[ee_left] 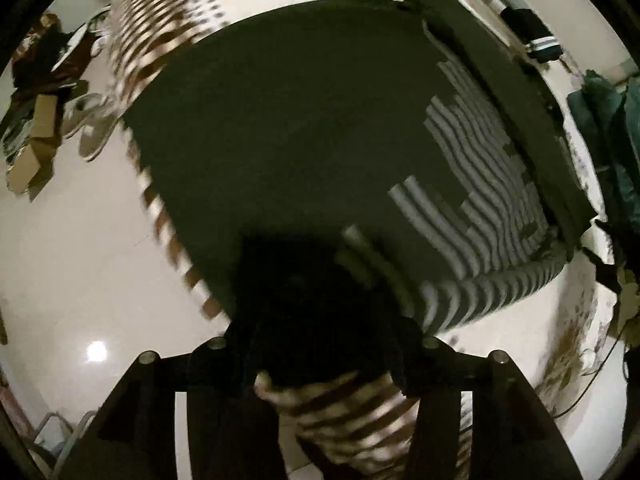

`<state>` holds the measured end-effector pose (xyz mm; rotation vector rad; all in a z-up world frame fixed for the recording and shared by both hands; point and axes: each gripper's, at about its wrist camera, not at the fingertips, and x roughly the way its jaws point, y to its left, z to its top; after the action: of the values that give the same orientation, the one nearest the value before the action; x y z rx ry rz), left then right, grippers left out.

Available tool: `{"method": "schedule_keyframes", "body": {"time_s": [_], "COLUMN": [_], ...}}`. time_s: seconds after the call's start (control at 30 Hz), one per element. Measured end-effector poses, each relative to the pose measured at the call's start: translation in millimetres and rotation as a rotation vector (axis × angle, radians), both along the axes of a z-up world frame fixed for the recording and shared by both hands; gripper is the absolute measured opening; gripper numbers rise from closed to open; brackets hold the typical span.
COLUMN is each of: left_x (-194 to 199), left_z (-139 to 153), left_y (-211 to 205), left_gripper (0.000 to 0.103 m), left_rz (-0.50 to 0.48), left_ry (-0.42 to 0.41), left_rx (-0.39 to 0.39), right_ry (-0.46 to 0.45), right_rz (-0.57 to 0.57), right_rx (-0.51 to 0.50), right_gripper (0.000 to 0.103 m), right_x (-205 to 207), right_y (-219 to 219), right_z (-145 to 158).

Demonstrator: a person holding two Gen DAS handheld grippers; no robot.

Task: Fold small clothes

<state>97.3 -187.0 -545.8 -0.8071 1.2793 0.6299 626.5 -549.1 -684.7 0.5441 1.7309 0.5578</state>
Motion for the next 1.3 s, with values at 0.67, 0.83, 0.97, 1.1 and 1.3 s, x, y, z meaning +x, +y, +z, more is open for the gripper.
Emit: {"method": "schedule_keyframes", "body": {"time_s": [0.67,0.83,0.97,1.1,1.3], "left_x": [-53.9,-63.7,-61.3,-66.7,-67.0], "left_z": [-46.0,-25.7,-17.9,-6.5,-28.7], "left_y": [9.4,5.1,2.4,-12.4,-75.6], "left_gripper": [0.005,0.004,0.004,0.004,0.004], "left_rz": [0.595,0.566,0.552,0.509,0.313], "left_ry": [-0.391,-0.405,-0.404,-0.37,-0.191], "left_rx": [-0.374,-0.326,-0.325,-0.35,-0.518], "right_ry": [0.149,0.319,0.371,0.285,0.173], "right_rz": [0.072,0.079,0.011,0.027,0.087], "right_rx": [0.085,0.161,0.267,0.275,0.234], "right_gripper": [0.06,0.06,0.06,0.011,0.01], "right_x": [-103.8,-172.7,-199.4,-205.6,-198.2], "right_y": [26.1,71.1,91.4,96.8,60.6], "right_z": [-9.4,-49.9,-66.6,-44.6,1.3]}}
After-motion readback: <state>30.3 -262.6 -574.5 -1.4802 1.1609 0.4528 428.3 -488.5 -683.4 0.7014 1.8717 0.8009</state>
